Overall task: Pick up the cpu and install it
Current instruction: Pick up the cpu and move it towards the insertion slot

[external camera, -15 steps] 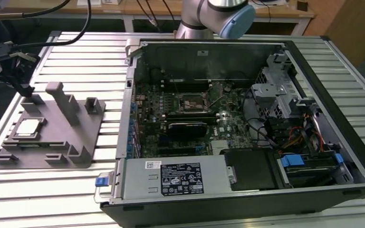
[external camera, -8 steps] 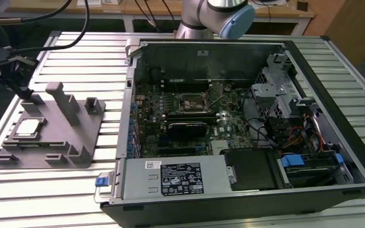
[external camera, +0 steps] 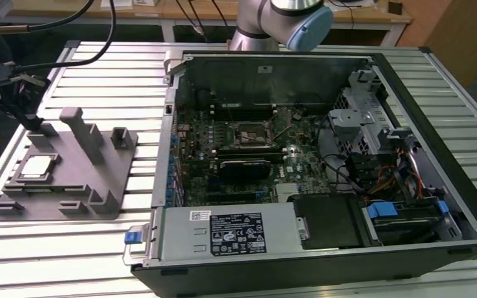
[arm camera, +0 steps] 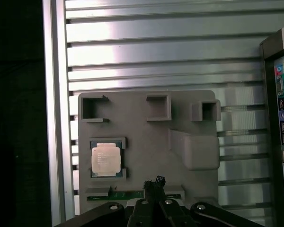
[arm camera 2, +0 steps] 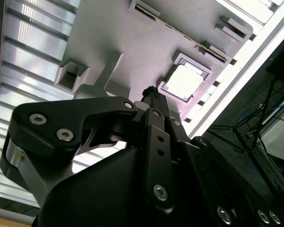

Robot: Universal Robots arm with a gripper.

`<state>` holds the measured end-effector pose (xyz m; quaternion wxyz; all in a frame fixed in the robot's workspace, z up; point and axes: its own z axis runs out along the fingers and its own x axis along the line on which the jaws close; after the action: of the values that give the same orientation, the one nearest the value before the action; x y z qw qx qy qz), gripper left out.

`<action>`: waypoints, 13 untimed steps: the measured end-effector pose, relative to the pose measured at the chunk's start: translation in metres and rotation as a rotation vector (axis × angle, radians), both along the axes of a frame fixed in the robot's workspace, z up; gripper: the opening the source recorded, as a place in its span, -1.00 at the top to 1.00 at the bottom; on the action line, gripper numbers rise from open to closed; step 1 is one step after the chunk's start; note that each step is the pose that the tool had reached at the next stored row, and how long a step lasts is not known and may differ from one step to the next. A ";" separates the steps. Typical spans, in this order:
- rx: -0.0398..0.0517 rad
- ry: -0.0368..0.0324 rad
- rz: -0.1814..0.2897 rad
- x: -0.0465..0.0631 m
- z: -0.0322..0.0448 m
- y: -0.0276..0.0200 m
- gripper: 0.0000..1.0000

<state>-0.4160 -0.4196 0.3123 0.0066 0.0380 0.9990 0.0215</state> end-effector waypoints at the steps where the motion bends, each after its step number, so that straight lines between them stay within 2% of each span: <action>1: 0.0000 0.0000 0.000 0.000 -0.0003 0.0000 0.79; 13: 0.0000 0.0000 0.000 -0.005 -0.0092 0.0000 0.79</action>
<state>-0.4213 -0.4195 0.3031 0.0066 0.0380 0.9990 0.0215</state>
